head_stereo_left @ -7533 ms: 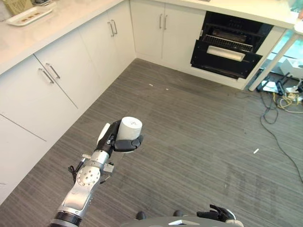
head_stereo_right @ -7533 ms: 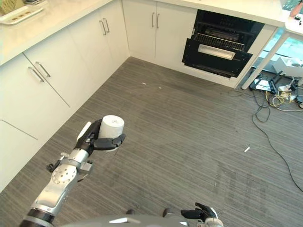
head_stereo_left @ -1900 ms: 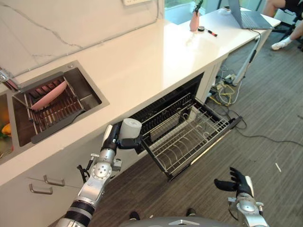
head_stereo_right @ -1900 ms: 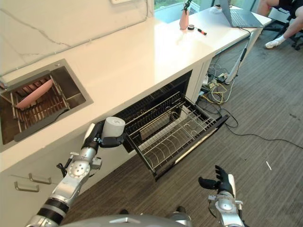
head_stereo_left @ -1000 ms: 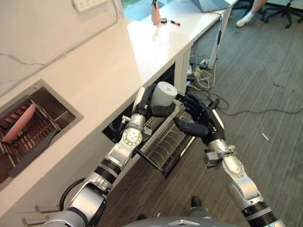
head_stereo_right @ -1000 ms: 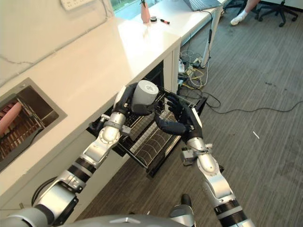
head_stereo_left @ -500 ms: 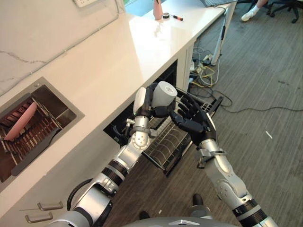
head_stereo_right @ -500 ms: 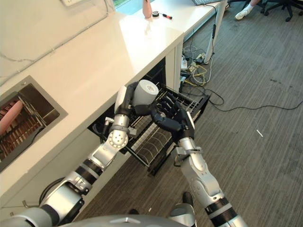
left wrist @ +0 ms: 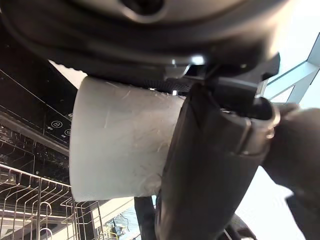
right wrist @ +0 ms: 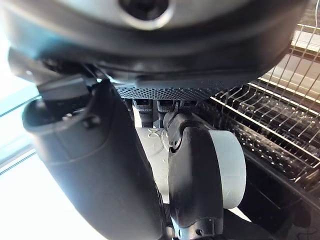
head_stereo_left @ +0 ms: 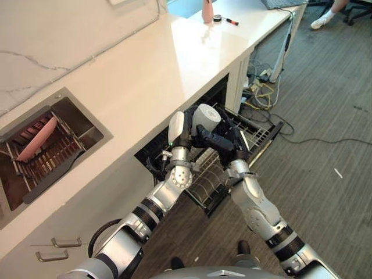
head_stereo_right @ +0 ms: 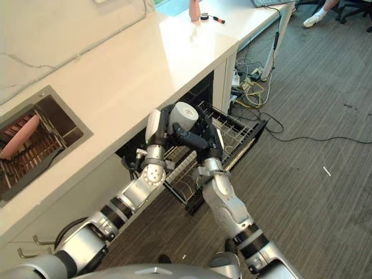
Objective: Place the dishes in the dishwasher.
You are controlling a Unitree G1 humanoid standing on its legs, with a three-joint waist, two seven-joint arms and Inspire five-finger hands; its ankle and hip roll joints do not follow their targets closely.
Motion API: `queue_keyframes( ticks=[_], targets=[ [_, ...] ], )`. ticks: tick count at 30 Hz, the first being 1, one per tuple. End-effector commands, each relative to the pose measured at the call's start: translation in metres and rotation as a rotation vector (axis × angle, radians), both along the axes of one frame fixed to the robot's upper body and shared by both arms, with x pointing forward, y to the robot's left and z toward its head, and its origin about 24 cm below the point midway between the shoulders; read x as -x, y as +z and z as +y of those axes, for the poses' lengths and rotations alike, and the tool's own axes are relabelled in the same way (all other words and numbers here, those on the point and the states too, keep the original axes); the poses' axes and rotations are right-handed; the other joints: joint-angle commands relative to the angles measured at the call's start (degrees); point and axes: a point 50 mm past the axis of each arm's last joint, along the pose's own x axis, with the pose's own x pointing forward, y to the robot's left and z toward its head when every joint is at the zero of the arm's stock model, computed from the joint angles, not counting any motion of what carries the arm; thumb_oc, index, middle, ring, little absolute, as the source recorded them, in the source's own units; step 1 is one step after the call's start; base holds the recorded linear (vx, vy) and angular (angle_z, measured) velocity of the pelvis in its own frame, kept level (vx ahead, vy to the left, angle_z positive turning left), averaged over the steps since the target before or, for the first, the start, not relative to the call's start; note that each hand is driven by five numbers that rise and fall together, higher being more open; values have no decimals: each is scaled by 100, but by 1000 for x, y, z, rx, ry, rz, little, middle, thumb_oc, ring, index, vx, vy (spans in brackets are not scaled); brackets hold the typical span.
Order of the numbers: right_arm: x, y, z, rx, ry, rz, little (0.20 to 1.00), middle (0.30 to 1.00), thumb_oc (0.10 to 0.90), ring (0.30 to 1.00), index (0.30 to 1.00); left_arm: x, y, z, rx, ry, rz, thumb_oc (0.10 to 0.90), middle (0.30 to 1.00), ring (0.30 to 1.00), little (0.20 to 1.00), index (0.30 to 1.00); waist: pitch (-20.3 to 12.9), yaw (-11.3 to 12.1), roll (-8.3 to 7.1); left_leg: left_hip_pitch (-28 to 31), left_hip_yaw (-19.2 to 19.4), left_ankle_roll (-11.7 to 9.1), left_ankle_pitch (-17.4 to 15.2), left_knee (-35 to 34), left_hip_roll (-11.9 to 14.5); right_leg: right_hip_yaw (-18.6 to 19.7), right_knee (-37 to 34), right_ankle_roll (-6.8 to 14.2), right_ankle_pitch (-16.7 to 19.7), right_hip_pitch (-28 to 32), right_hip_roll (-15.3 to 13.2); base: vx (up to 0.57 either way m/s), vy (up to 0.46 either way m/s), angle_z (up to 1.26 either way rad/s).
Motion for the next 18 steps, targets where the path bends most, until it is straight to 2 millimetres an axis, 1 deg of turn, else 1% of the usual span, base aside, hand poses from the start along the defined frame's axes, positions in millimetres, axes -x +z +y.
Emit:
queue_keyframes(
  ticks=[1, 2, 3, 7, 8, 11, 14, 15, 16, 18],
  targets=[
    [-12, 65, 42, -139, 42, -274, 900, 900, 800, 900, 900, -20, 65, -39, -60, -96, -299, 400, 300, 300, 300, 300, -192, 87, -460, 15, -56, -87, -89, 27, 61, -168, 110, 304, 49, 99, -269, 6, 1, 6],
    [-15, 62, 47, -163, 32, -236, 900, 900, 800, 900, 900, -20, 66, -43, -76, -101, -308, 400, 300, 300, 300, 300, -201, 107, -454, 14, -74, -90, -90, 25, 59, -187, 109, 301, 47, 110, -269, 4, 1, 4],
    [-15, 62, 47, -163, 31, -237, 900, 900, 800, 900, 900, -20, 67, -43, -76, -101, -309, 400, 300, 300, 300, 300, -198, 106, -456, 14, -76, -90, -90, 25, 59, -189, 109, 301, 47, 110, -269, 10, 1, 8],
    [-22, 57, 58, -216, 24, -159, 900, 900, 800, 900, 900, -19, 69, -51, -113, -119, -329, 400, 300, 300, 300, 300, -226, 146, -457, 20, -110, -101, -93, 27, 58, -224, 101, 295, 35, 152, -263, 15, 1, 6],
    [-27, 54, 62, -238, 15, -123, 900, 900, 800, 900, 900, -18, 71, -55, -126, -133, -341, 400, 300, 300, 300, 300, -248, 169, -456, 29, -116, -107, -93, 28, 59, -230, 99, 291, 28, 161, -261, 16, 1, 6],
    [-30, 55, 64, -263, 7, -100, 900, 900, 800, 900, 900, -17, 72, -58, -143, -148, -354, 400, 300, 300, 300, 300, -262, 196, -459, 36, -124, -116, -94, 33, 65, -241, 95, 287, 17, 176, -255, 20, 1, 6],
    [-34, 53, 66, -240, 21, -92, 900, 900, 800, 900, 900, -16, 73, -60, -145, -169, -357, 400, 300, 300, 300, 300, -278, 223, -466, 51, -131, -122, -95, 34, 69, -258, 89, 283, 7, 201, -251, 3, 1, 1],
    [-38, 49, 67, -216, 75, -83, 900, 900, 800, 900, 900, -14, 74, -64, -154, -213, -356, 400, 300, 300, 300, 300, -287, 248, -492, 48, -151, -134, -87, 33, 76, -269, 91, 278, 3, 207, -241, 9, 2, 4],
    [-38, 49, 67, -216, 76, -84, 900, 900, 800, 900, 900, -14, 74, -64, -154, -214, -356, 400, 300, 300, 300, 300, -286, 247, -491, 47, -152, -134, -87, 33, 76, -270, 91, 278, 3, 207, -241, 10, -2, 3],
    [-40, 48, 66, -193, 123, -85, 900, 900, 800, 900, 900, -11, 73, -68, -148, -273, -342, 400, 300, 300, 300, 300, -292, 268, -517, 42, -157, -139, -85, 28, 84, -278, 89, 278, -1, 210, -234, 0, 0, 0]
  ],
)
